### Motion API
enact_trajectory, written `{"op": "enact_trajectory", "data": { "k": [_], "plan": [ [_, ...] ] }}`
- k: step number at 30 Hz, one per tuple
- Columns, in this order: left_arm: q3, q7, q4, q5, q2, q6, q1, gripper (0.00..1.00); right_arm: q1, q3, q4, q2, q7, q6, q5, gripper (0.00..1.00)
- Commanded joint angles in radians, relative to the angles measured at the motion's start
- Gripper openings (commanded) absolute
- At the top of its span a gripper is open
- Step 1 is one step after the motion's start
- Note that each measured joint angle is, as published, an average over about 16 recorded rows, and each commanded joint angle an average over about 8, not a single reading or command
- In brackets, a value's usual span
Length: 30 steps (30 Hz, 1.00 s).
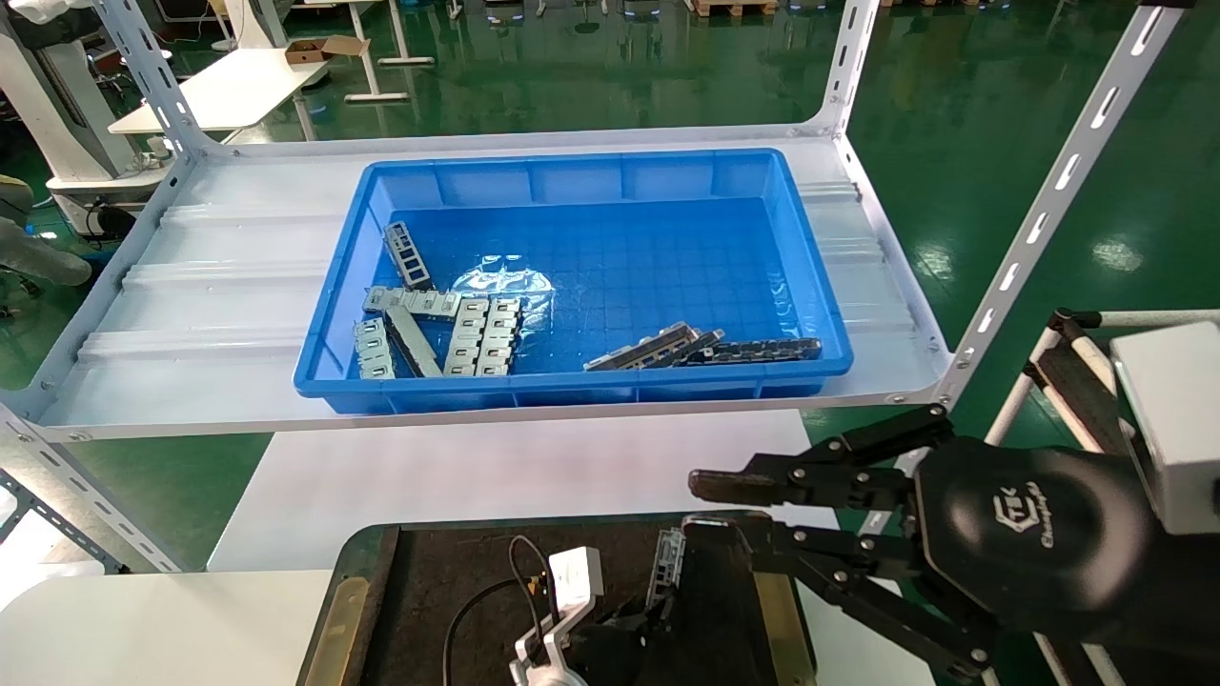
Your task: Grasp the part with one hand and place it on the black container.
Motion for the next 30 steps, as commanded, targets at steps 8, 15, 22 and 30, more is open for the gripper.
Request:
{"op": "enact_trajectory", "data": {
  "k": [8, 15, 22, 30],
  "plan": [
    [0.012, -0.006, 0.0, 0.022, -0.005, 0.011, -0.022, 1.0, 0.0, 0.0, 0.0, 0.0, 0.0, 0.0, 0.0, 1.0],
    [0.007, 0.004, -0.007, 0.086, -0.037, 0.08, -0.056, 1.0, 0.0, -0.001, 0.0, 0.0, 0.0, 0.0, 0.001, 1.0],
    [-0.021, 0.016, -0.065, 0.17, -0.14, 0.247, -0.082, 1.0, 0.0, -0.001, 0.0, 0.001, -0.001, 0.001, 0.001, 1.0],
    [-0.07, 0.091, -0.123, 0.259, -0.274, 0.472, -0.106, 1.0, 0.0, -0.002, 0.0, 0.001, -0.001, 0.001, 0.001, 1.0]
  ]
}}
